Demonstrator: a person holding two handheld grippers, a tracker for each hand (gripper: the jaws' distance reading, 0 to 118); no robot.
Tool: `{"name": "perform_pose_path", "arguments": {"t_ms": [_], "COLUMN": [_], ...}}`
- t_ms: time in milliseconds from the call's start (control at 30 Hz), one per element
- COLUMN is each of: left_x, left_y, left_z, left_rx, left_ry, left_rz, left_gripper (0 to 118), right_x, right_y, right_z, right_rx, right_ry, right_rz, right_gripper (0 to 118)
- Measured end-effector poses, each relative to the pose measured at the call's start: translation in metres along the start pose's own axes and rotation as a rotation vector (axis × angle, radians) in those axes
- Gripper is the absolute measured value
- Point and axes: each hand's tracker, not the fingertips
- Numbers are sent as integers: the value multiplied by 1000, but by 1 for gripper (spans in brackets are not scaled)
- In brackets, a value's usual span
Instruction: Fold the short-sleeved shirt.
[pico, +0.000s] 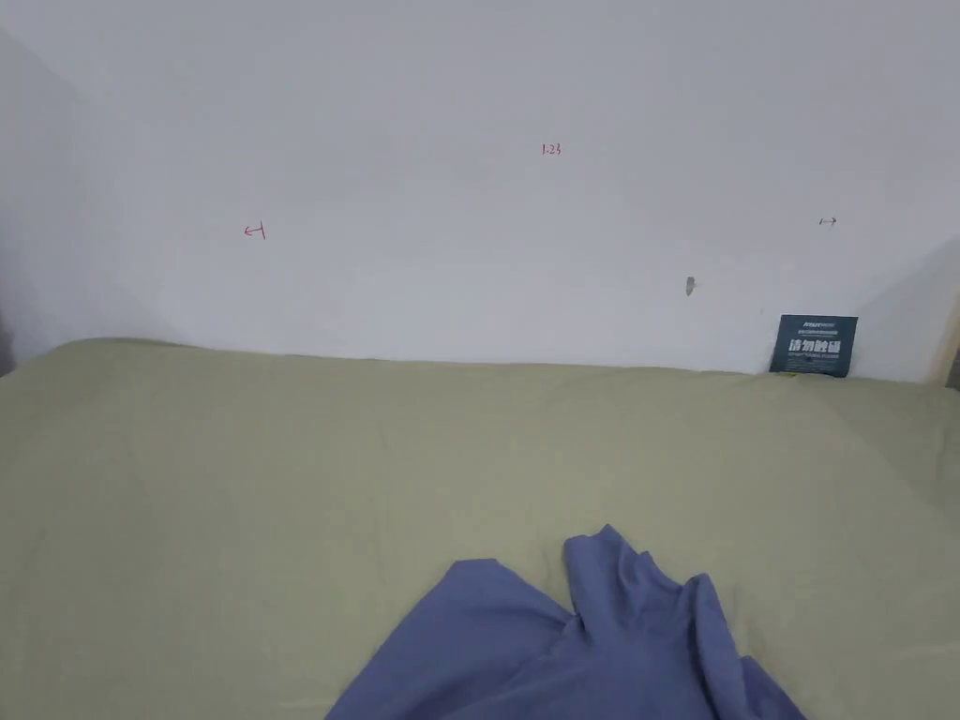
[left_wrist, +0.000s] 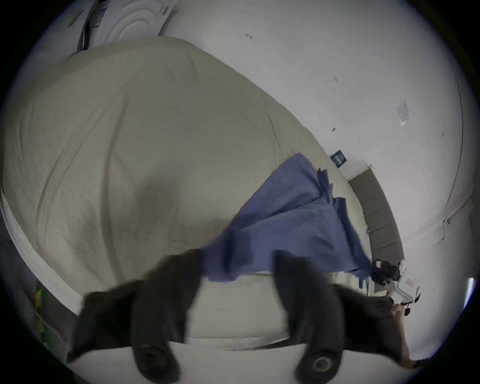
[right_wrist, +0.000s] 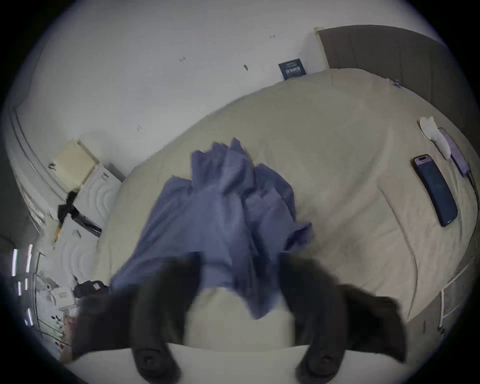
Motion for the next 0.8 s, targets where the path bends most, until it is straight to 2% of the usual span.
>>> {"name": "perform_pose_path", "arguments": {"t_ms": [100,167,267,367,400,433,467,500,567,667,800], "left_x": [28,65,116,155,165,169,171,175,175,161,149], "left_y": [19,24,15,-14,-26,-43,-60,-78,-115,-164,-188], "left_z": [36,58,69,56,52,45,38,35,27,19,14], "left_rx": [199,334,407,395,390,385,391,396,354,277,219], "left_ry": [-36,36,112,189,199,198,214,245,255,179,205], "left_rz": [-121,-275,-442,-518,-525,-551,-569,-587,-587,-492,-544], "left_gripper": [77,78,77,75,62,41,13,0,0,0,0], "right_x": [-22,-44,-74,-99,-105,-113,-120,-126,-127,-132,-139], "right_y": [12,17,9,-15,-24,-39,-54,-67,-103,-147,-169], "right_z": [42,63,77,73,72,70,66,62,58,56,47], "right_rx": [165,265,327,307,297,288,281,271,249,228,167], "right_ry": [4,-75,-133,-211,-228,-263,-286,-329,-280,-231,-156], "right_rz": [111,208,292,369,398,438,476,517,565,536,563], "right_gripper": [76,76,75,75,72,66,47,2,2,1,1]}}
